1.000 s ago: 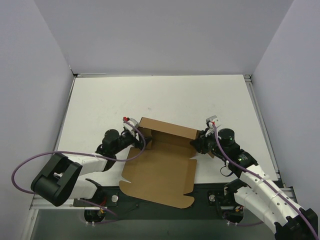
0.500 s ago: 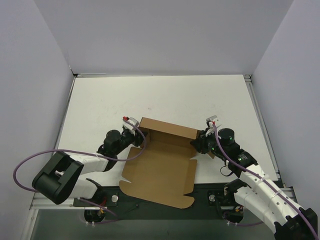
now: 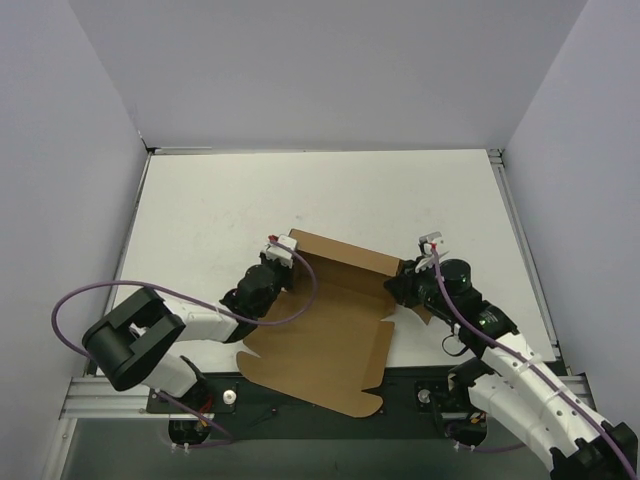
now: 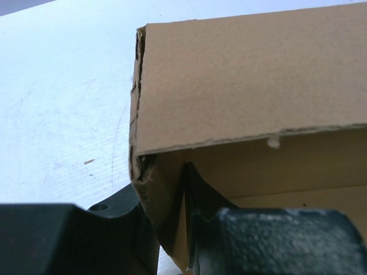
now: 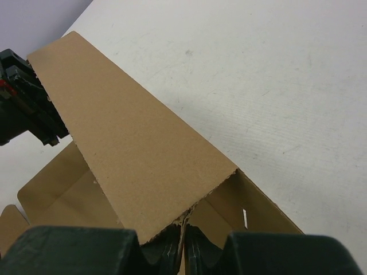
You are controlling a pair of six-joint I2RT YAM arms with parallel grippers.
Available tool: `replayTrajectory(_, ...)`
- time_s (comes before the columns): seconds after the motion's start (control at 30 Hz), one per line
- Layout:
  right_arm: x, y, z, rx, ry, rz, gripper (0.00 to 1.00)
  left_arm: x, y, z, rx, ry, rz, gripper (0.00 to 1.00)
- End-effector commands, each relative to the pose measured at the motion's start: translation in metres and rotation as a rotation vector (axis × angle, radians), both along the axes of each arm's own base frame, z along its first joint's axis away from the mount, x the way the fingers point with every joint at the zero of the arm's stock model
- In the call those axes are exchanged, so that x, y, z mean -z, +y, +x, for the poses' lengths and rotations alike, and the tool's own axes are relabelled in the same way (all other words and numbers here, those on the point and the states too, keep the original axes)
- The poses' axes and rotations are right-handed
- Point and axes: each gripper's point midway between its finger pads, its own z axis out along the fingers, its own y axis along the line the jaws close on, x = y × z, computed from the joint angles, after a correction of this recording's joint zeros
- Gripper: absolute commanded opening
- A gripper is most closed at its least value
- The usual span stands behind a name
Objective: Fold the paper box
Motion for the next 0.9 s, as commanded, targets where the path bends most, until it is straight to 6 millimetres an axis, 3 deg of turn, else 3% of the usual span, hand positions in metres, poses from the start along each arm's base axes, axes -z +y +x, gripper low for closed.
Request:
replayTrajectory(0.0, -0.008, -0.002, 0.0, 0.022, -0.017, 0.012, 0.1, 0.01, 0.02, 0.01, -0.13, 0.004, 0.137, 0.27)
replayTrajectory(0.33, -0.009, -0.006, -0.002, 0.038, -0.011, 0.004, 0.1, 0.003, 0.026, 0.014, -0.268, -0.034, 0.232, 0.23)
replayTrajectory(0.67, -0.015, -0.007, -0.004, 0.038, -0.024, 0.011, 0.1, 0.008, 0.029, 0.014, -0.349, -0.039, 0.284, 0.22)
replayTrajectory(0.87, -0.018, -0.008, -0.004, 0.043, -0.027, 0.012, 0.1, 0.01, 0.025, 0.012, -0.328, -0.024, 0.293, 0.22)
